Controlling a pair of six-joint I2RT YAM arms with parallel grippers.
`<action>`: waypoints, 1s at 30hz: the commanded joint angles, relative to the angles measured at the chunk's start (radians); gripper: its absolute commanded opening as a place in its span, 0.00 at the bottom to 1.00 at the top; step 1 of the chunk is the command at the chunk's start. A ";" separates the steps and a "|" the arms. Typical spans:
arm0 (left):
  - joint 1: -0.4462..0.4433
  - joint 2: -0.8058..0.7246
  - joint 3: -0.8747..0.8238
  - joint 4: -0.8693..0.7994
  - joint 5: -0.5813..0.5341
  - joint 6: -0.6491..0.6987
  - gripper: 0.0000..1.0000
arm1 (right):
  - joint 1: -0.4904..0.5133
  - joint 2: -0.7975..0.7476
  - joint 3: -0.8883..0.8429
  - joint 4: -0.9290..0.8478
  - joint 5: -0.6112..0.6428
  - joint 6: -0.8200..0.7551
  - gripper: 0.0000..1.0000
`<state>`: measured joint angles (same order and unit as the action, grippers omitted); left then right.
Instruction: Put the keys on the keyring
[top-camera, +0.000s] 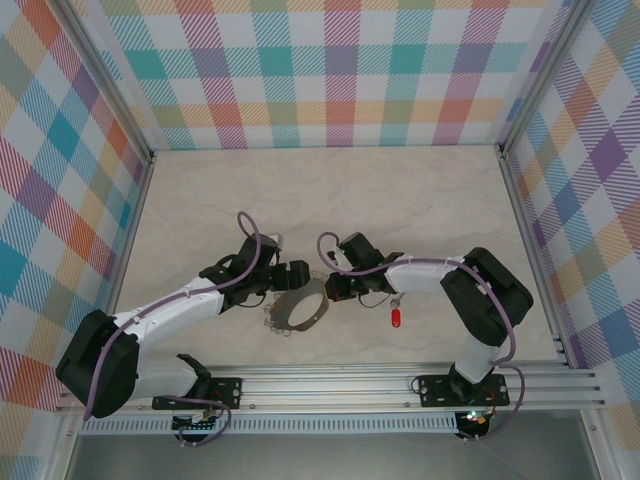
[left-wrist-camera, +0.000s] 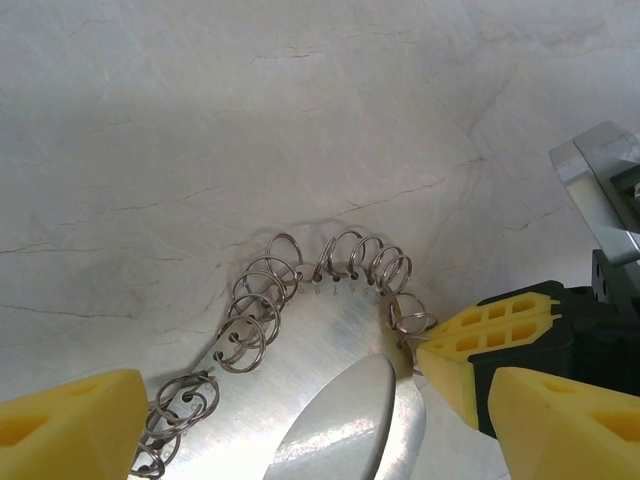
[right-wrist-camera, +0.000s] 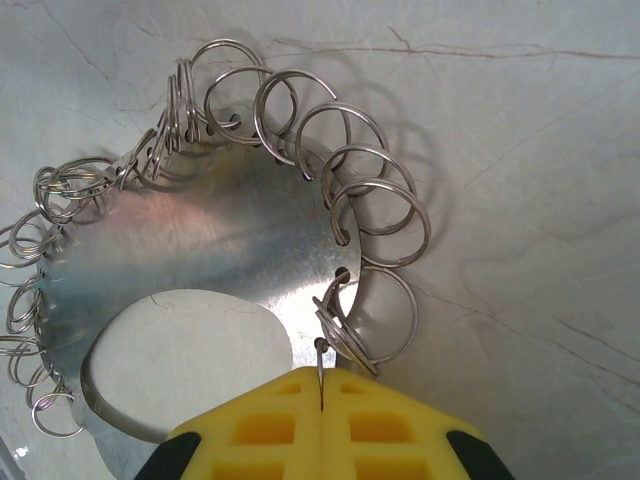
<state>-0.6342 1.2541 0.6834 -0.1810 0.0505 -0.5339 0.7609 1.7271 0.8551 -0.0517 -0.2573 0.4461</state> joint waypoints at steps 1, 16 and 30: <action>-0.013 -0.005 0.028 -0.005 -0.016 0.006 0.89 | 0.006 -0.039 0.030 -0.041 0.012 -0.063 0.00; -0.005 -0.189 0.159 -0.089 -0.121 0.073 0.93 | -0.135 -0.399 0.071 -0.048 -0.222 -0.310 0.00; 0.048 -0.117 0.276 0.090 0.310 0.231 0.76 | -0.270 -0.467 0.092 0.109 -0.495 -0.252 0.00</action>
<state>-0.6018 1.1248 0.9180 -0.1680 0.2268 -0.3485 0.5049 1.2835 0.9199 -0.0284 -0.6552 0.1757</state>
